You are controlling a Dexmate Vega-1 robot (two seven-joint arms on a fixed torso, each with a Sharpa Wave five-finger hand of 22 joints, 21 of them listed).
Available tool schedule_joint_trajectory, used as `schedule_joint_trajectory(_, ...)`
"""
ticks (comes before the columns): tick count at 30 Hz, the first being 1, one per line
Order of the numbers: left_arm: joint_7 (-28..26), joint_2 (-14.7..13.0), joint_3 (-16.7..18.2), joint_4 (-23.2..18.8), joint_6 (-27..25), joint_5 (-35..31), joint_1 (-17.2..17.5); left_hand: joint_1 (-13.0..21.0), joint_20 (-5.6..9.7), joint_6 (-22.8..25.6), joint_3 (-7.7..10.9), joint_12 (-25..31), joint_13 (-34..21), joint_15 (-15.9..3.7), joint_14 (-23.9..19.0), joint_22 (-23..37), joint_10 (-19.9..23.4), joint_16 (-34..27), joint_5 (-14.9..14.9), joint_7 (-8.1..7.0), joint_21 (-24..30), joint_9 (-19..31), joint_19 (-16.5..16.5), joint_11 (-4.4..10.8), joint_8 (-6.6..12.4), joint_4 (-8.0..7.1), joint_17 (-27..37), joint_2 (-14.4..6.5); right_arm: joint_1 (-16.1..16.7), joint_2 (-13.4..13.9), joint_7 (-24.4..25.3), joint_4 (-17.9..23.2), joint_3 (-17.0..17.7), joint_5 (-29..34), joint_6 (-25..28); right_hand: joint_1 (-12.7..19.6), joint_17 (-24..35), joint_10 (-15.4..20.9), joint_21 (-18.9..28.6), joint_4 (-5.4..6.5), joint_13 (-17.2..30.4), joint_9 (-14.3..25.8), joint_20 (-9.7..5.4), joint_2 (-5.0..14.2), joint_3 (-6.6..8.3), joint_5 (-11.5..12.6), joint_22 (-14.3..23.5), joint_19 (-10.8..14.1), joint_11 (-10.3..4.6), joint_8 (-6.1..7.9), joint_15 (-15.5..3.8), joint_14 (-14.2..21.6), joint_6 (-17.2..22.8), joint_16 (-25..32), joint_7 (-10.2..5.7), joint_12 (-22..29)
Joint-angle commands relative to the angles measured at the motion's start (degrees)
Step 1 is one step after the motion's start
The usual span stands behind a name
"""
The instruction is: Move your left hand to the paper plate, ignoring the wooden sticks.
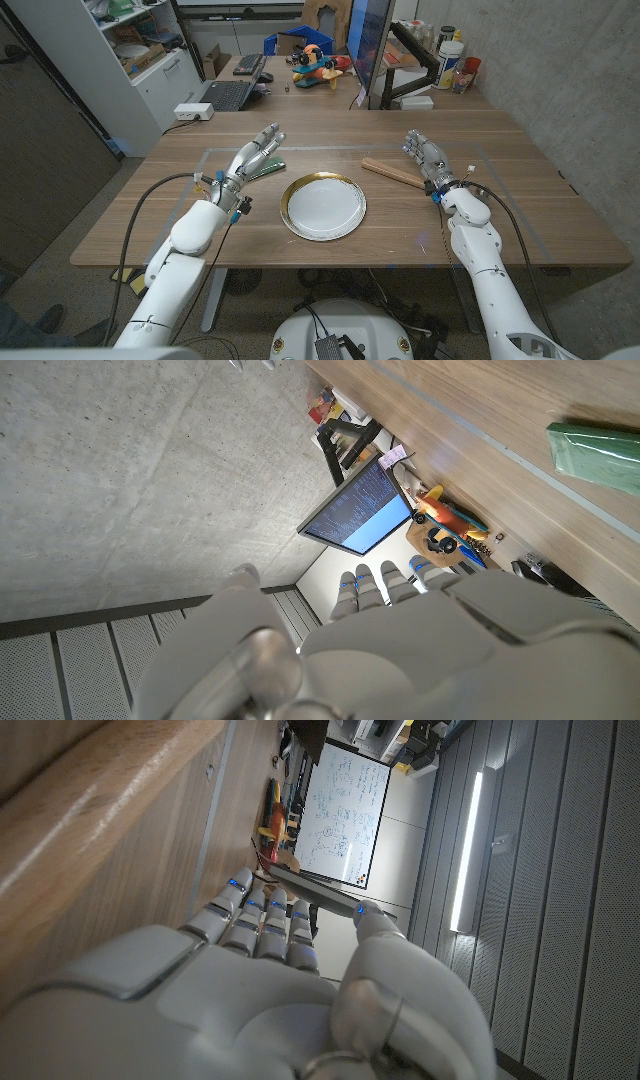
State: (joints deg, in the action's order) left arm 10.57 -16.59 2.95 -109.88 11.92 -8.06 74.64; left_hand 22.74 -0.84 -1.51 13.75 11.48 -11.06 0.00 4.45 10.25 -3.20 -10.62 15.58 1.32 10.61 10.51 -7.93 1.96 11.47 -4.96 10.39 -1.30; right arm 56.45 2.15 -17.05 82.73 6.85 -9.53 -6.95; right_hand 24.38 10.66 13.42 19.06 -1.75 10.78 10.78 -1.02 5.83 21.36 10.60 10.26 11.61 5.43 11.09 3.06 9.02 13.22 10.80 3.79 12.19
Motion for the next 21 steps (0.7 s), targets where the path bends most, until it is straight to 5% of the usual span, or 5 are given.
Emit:
schedule_joint_trajectory(1, -3.12, -2.15, -1.42, -1.23, 0.49, -3.82, 1.06, 0.8, 0.04, 0.19, 0.11, 0.54, -0.1, 0.14, 0.04, 0.32, 0.35, -0.23, 0.39, 0.12, 0.37, 0.25, -0.7, 0.0, 0.42, 0.23, 0.2, -0.16, 1.12, -0.26, 0.5, 1.45, 0.04, 0.1, 0.22, -0.49, 0.19, 0.62, -0.2, -0.16, 0.13, 0.15, -0.14, 0.01, 0.15, 0.41, 0.16, 0.64, -0.13, 0.32, -0.11, 0.46, 0.42, 0.3, 0.0, 0.42)
schedule_joint_trajectory(21, -6.77, -5.35, -3.42, -2.27, -1.19, -10.49, 0.95, 1.43, -0.07, 0.62, 0.2, 0.59, -0.1, -0.08, -0.15, 0.33, 0.6, -0.25, 0.36, -0.32, 0.53, 0.26, -1.0, 0.24, 0.44, 0.58, 0.18, -0.38, 0.89, -0.72, 0.76, 0.95, -0.15, 0.12, -0.52, -0.66, 0.2, 0.77, -0.4, -0.28, 0.13, 0.16, -0.16, 0.07, 0.16, 0.4, 0.17, 0.78, -0.11, 0.33, -0.09, 0.51, 0.54, 0.29, 0.06, 0.47)
